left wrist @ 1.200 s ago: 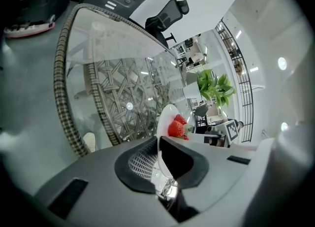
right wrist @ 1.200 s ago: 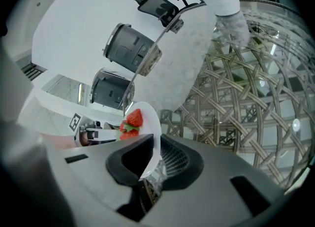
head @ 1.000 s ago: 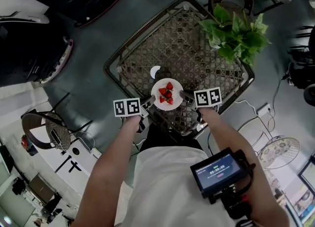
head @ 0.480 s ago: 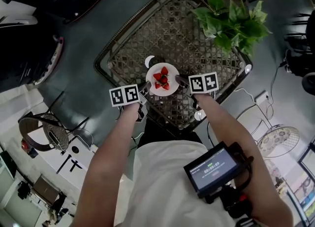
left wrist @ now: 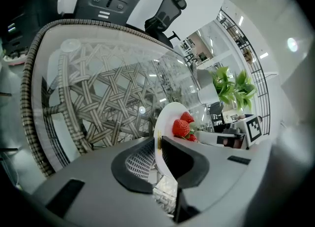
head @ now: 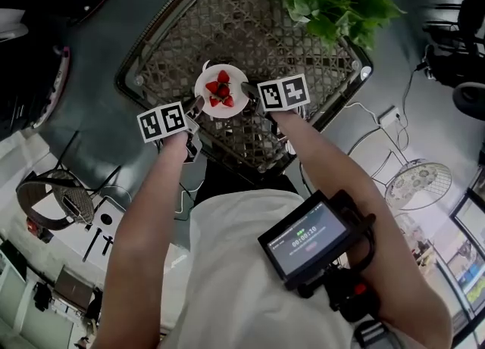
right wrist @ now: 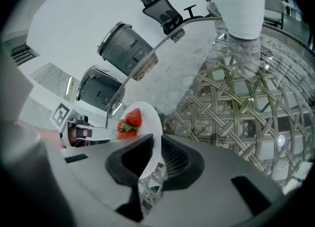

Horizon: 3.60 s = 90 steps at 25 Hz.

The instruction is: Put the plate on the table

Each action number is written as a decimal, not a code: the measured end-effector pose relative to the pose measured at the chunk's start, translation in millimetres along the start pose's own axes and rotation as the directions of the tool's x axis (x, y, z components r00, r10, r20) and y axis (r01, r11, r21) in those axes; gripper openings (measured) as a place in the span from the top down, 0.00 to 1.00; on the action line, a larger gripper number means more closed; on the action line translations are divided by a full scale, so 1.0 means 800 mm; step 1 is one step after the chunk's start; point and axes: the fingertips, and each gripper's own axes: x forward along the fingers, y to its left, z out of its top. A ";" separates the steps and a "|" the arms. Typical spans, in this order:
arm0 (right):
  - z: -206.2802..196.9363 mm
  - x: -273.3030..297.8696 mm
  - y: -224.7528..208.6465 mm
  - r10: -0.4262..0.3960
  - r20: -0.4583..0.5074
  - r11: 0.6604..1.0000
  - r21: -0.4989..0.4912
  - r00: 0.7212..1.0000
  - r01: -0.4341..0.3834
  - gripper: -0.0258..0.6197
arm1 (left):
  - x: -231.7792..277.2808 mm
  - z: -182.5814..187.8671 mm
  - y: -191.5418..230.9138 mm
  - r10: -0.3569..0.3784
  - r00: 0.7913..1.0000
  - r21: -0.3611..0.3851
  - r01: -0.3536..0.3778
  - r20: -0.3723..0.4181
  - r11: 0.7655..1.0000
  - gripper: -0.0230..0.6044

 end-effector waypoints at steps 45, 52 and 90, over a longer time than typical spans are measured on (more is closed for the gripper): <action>-0.019 -0.080 0.013 -0.115 0.096 0.978 -0.165 0.989 0.129 0.95 | -0.083 -0.036 -0.022 0.066 0.992 0.185 -0.085 0.106 0.979 0.96; -0.053 -0.120 0.052 -0.013 0.137 0.979 -0.198 0.990 0.041 0.95 | -0.108 -0.073 -0.085 -0.085 0.986 0.282 0.042 0.144 0.959 0.96; -0.220 -0.287 0.169 0.289 0.329 0.910 -0.386 0.899 -0.151 0.95 | -0.227 -0.269 -0.200 -0.240 0.910 0.491 0.047 0.338 0.870 0.96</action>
